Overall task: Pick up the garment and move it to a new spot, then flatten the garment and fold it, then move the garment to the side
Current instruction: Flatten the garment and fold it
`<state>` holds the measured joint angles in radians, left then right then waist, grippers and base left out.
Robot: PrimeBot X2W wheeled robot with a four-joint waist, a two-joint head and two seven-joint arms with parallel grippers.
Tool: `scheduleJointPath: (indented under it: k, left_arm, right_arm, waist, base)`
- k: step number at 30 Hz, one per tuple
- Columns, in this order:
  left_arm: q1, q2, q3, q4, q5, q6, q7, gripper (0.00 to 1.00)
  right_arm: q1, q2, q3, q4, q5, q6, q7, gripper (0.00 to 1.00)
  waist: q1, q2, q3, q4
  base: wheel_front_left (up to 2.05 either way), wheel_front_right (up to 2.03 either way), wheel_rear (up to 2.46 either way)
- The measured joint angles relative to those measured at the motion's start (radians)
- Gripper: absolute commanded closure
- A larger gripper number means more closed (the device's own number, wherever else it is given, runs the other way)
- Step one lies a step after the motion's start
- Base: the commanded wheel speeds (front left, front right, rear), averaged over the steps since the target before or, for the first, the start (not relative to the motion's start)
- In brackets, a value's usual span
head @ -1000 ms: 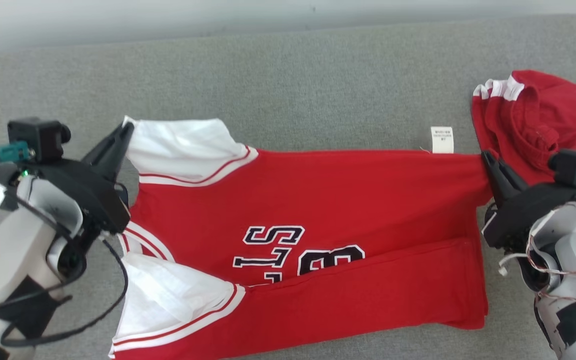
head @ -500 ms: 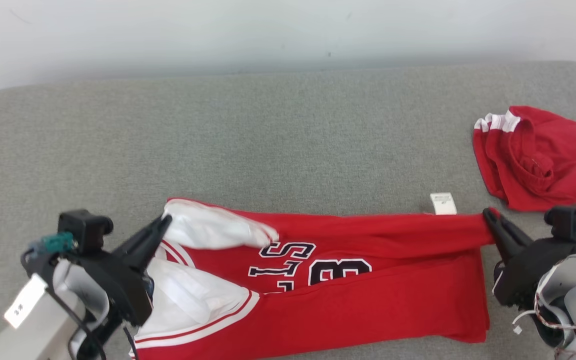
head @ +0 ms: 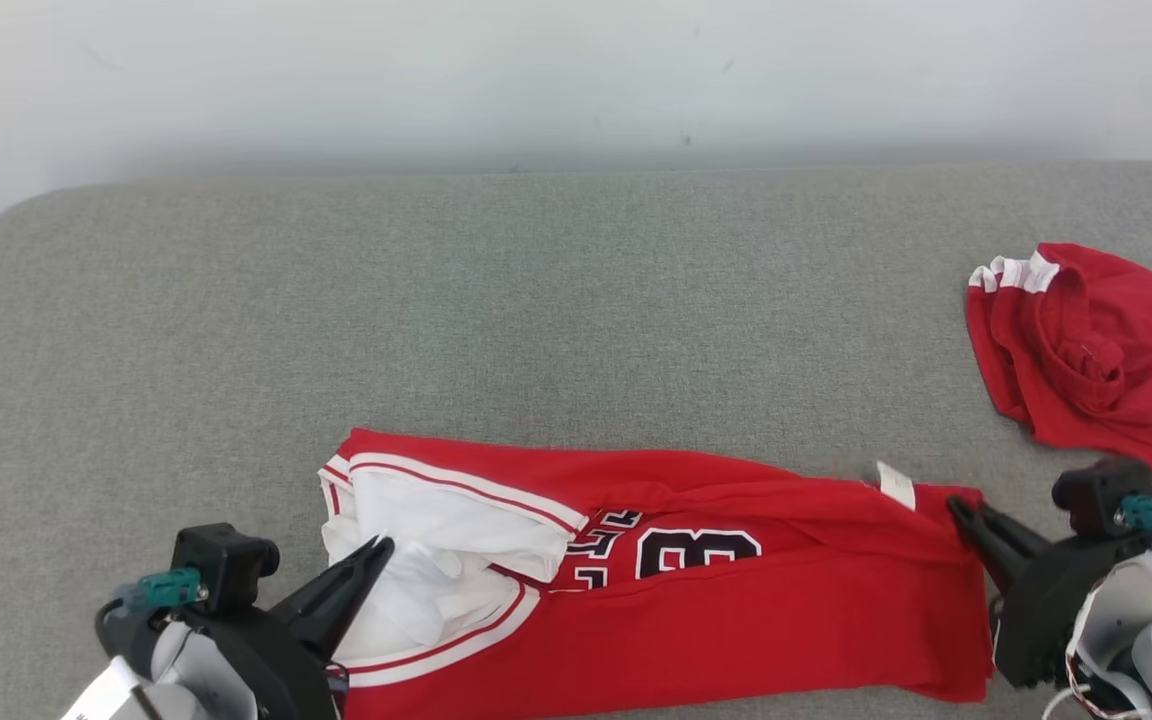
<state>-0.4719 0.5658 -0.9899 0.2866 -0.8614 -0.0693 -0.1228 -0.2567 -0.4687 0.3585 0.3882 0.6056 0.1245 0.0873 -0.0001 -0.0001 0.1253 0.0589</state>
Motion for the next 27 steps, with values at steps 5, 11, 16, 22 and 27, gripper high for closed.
scheduleJointPath:
  k: [5, 11, 16, 22, 27]
  left_arm:
    - [0.029, 0.009, 0.006, -0.069, -0.001, 0.028, 0.000, 1.00]
    - [0.033, 0.030, 0.035, -0.148, -0.004, 0.062, -0.001, 1.00]
    - [0.066, 0.061, 0.033, -0.204, -0.026, 0.090, 0.012, 1.00]
    - [0.121, 0.061, 0.014, -0.244, -0.050, 0.113, 0.038, 1.00]
    - [0.143, 0.032, 0.013, -0.230, -0.095, 0.118, 0.049, 1.00]
  right_arm:
    - [0.007, -0.020, 0.010, 0.013, -0.010, 0.000, 0.011, 1.00]
    - [0.007, -0.022, -0.009, 0.030, -0.011, 0.000, -0.007, 1.00]
    - [0.006, -0.022, -0.011, 0.029, -0.016, 0.000, -0.018, 1.00]
    - [0.008, -0.024, -0.004, 0.036, -0.010, 0.000, -0.019, 1.00]
    - [0.022, -0.014, 0.020, 0.052, -0.008, 0.000, -0.016, 1.00]
  waist:
    - [0.0000, 0.0001, -0.004, 0.007]
    - [0.0001, 0.0001, -0.013, 0.017]
    - [0.0000, 0.0000, -0.022, 0.021]
    - [0.0000, 0.0000, -0.023, 0.022]
    - [0.0000, 0.0001, -0.026, 0.020]
  base:
    - [0.00, 0.00, 0.00]
    - [0.00, 0.00, 0.00]
    - [0.00, 0.00, 0.00]
    - [0.00, 0.00, 0.00]
    - [0.00, 0.00, 0.00]
